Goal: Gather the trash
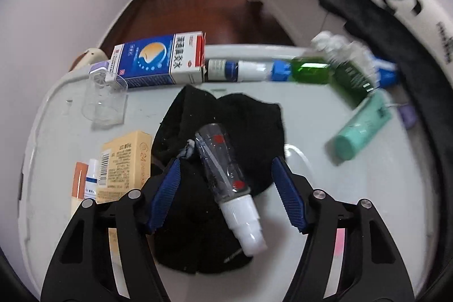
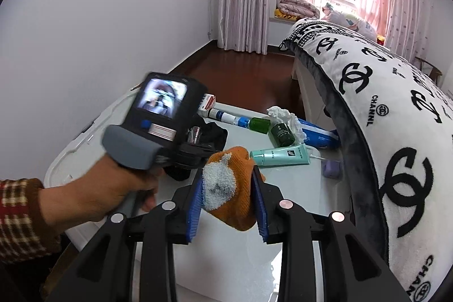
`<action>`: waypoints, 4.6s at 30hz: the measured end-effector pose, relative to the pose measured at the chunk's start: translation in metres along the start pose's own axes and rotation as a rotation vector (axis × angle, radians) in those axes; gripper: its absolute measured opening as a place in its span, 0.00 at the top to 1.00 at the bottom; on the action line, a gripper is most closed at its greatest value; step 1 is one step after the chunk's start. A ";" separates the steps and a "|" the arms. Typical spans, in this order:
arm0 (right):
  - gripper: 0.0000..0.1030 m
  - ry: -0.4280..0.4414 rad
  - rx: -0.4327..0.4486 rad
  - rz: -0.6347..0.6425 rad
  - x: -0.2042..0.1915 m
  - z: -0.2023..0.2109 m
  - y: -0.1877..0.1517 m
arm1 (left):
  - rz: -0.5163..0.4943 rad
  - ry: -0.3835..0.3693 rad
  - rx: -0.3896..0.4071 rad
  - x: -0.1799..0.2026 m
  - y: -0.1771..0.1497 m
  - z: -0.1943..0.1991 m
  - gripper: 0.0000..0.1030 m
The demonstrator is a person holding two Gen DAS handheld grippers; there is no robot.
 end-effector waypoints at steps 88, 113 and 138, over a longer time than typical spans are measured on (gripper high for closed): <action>0.61 -0.180 -0.287 -0.066 -0.045 -0.159 -0.039 | -0.014 -0.150 0.047 -0.078 -0.194 0.170 0.18; 0.60 -0.022 -0.006 -0.066 -0.012 -0.017 0.008 | 0.143 -0.106 0.006 -0.090 -0.042 0.030 0.15; 0.34 -0.078 -0.115 -0.055 -0.007 -0.058 -0.021 | -0.078 -0.046 0.095 -0.123 -0.063 0.075 0.83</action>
Point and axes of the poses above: each gripper's, at about its wrist camera, not at the fingertips, and z roughly against the way its jaws point, x to its right, y to its top, the point moved 4 cm from there along -z, roughly the way its jaws point, and after that the axes turned 9 degrees about -y, right-handed, at the moved point
